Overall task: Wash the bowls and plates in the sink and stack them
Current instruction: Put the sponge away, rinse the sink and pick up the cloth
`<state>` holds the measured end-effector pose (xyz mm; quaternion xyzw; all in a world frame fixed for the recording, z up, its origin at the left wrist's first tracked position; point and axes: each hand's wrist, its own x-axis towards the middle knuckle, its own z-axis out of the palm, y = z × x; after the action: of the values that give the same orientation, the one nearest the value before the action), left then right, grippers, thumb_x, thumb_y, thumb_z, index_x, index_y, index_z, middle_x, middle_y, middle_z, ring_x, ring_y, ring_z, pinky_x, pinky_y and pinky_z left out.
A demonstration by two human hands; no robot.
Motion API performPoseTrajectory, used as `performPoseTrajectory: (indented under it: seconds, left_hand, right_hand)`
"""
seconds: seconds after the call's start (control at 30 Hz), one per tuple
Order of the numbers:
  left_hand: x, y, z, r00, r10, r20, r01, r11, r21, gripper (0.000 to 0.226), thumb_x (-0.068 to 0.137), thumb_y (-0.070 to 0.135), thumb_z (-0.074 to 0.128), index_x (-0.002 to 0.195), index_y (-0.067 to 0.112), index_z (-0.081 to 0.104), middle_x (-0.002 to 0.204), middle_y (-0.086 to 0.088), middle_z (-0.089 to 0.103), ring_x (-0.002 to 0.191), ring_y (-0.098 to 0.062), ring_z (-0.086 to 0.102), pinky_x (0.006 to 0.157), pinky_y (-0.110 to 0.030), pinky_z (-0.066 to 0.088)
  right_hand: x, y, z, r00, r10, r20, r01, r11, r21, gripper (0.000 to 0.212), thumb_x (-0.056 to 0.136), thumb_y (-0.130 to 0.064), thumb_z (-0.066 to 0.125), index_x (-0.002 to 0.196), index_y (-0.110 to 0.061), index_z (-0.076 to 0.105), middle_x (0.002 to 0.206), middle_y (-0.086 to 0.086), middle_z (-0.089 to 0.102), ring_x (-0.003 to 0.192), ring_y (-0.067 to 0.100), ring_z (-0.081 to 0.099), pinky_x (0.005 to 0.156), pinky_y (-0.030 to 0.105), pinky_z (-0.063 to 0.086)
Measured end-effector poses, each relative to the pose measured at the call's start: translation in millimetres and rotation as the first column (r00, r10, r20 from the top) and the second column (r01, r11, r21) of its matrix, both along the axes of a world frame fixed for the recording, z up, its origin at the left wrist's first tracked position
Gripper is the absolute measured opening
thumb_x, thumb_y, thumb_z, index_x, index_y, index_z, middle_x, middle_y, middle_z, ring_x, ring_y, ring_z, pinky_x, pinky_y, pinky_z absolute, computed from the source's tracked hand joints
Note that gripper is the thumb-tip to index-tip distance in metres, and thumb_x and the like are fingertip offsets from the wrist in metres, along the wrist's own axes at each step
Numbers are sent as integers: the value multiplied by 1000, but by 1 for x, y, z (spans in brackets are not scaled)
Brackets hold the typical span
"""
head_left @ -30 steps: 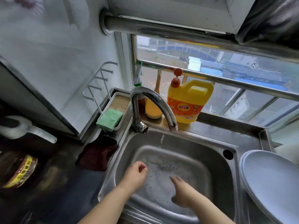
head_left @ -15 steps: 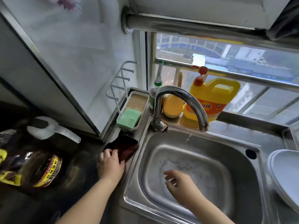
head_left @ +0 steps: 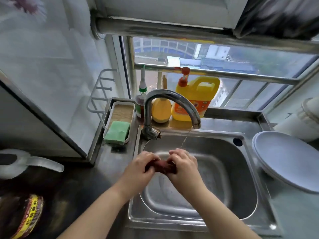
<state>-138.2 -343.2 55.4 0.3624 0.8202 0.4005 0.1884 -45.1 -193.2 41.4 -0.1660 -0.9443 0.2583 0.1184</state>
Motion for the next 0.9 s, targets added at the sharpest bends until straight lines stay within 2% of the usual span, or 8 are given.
performPoseTrajectory:
  seconds: [0.1, 0.17, 0.23, 0.37, 0.47, 0.6, 0.77, 0.9]
  left_hand:
    - [10, 12, 0, 999, 19, 29, -21, 997, 68, 22, 85, 3, 60, 97, 22, 64, 92, 13, 60, 93, 3, 54, 77, -5, 40]
    - [18, 18, -3, 1000, -29, 11, 28, 994, 105, 21, 85, 3, 63, 91, 23, 63, 92, 13, 60, 94, 3, 54, 78, -4, 40]
    - [26, 22, -10, 996, -88, -27, 91, 985, 144, 22, 84, 4, 66, 90, 25, 65, 100, 14, 57, 99, 3, 54, 84, -5, 39]
    - [30, 25, -21, 990, -141, -32, 143, 983, 117, 21, 89, 3, 59, 96, 22, 66, 95, 19, 58, 95, 4, 54, 83, -7, 39]
    - [32, 27, -30, 984, -175, -14, 176, 984, 30, 19, 94, 9, 53, 100, 23, 64, 94, 20, 58, 90, 8, 54, 79, -7, 38]
    - [43, 29, -38, 991, -104, 85, 107, 994, -30, 11, 96, 22, 55, 88, 30, 56, 87, 13, 63, 83, 1, 59, 74, -15, 45]
    - [61, 27, -41, 984, 63, 165, -45, 993, -110, 14, 94, 12, 53, 85, 21, 56, 78, 6, 64, 74, -8, 59, 69, -25, 48]
    - [56, 5, -37, 930, 351, 106, -332, 929, -163, 10, 94, 14, 53, 87, 21, 57, 81, 6, 62, 77, -10, 59, 68, -22, 46]
  right_hand:
    - [17, 9, 5, 972, 25, 236, 8, 991, -136, 31, 81, -17, 59, 111, -25, 60, 94, 0, 69, 87, 23, 60, 74, 32, 47]
    - [28, 7, 2, 976, 34, 215, -25, 999, -45, 49, 83, -21, 58, 130, -32, 53, 109, -2, 69, 105, 24, 61, 87, 31, 46]
    - [35, 4, -2, 987, 75, 143, -81, 996, 36, 38, 82, -29, 56, 120, -28, 62, 113, -2, 69, 115, 25, 59, 97, 37, 45]
    - [44, 8, 1, 957, 72, 283, 9, 961, -276, 35, 90, -24, 52, 124, -32, 58, 96, -5, 70, 86, 13, 64, 76, 25, 50]
    - [52, 13, -4, 959, 29, 281, 102, 892, -441, 50, 84, -11, 47, 127, -34, 59, 109, -10, 68, 102, 5, 62, 86, 15, 47]
    - [57, 22, -6, 924, -130, 359, 341, 704, -623, 58, 83, 6, 38, 120, -31, 63, 102, -6, 67, 94, 5, 62, 73, 4, 44]
    - [65, 14, -13, 865, 111, 490, 164, 859, -485, 23, 91, -16, 55, 108, -24, 69, 88, -9, 66, 85, 11, 60, 65, 11, 41]
    - [56, 12, -14, 831, 90, 548, 177, 892, -415, 21, 98, -21, 45, 108, -14, 63, 77, -11, 58, 64, -1, 53, 51, 6, 37]
